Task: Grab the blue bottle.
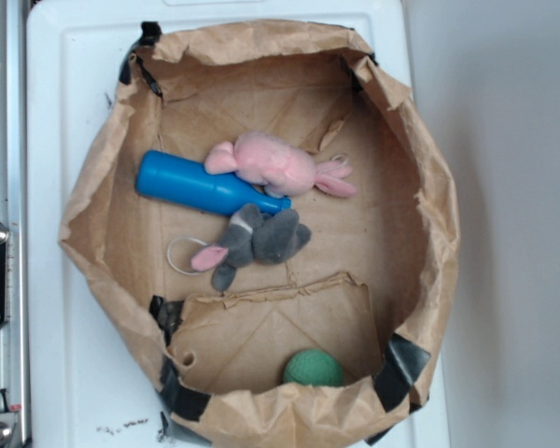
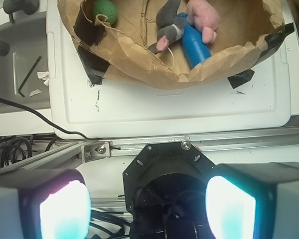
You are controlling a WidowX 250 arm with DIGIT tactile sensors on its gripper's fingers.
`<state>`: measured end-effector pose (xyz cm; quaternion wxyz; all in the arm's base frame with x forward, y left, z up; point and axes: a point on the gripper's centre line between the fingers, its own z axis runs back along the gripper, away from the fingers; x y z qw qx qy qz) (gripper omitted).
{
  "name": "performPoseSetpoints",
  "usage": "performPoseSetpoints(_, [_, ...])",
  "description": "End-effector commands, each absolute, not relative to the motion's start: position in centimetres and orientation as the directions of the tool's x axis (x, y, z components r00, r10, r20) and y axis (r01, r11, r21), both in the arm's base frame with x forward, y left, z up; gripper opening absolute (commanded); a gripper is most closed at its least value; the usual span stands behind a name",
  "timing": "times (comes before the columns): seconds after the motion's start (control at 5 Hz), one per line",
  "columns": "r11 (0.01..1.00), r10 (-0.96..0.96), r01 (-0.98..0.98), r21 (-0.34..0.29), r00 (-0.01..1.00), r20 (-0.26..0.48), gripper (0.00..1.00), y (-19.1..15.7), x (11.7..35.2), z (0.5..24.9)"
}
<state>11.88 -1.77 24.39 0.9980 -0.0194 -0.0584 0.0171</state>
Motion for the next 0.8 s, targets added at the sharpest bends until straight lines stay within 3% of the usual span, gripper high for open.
performPoseSetpoints(0.0, [0.999,0.036,-0.032,-0.041,0.993,0.116,1.0,-1.8,11.9,24.4])
performPoseSetpoints(0.2, [0.991,0.123,-0.117,-0.061,0.987,0.1,1.0,-2.3,16.9,22.9])
performPoseSetpoints(0.4, [0.984,0.175,-0.172,-0.043,0.981,0.083,1.0,-0.9,21.5,22.2])
performPoseSetpoints(0.6, [0.994,0.113,-0.112,-0.018,0.984,0.139,1.0,-2.3,20.9,23.4])
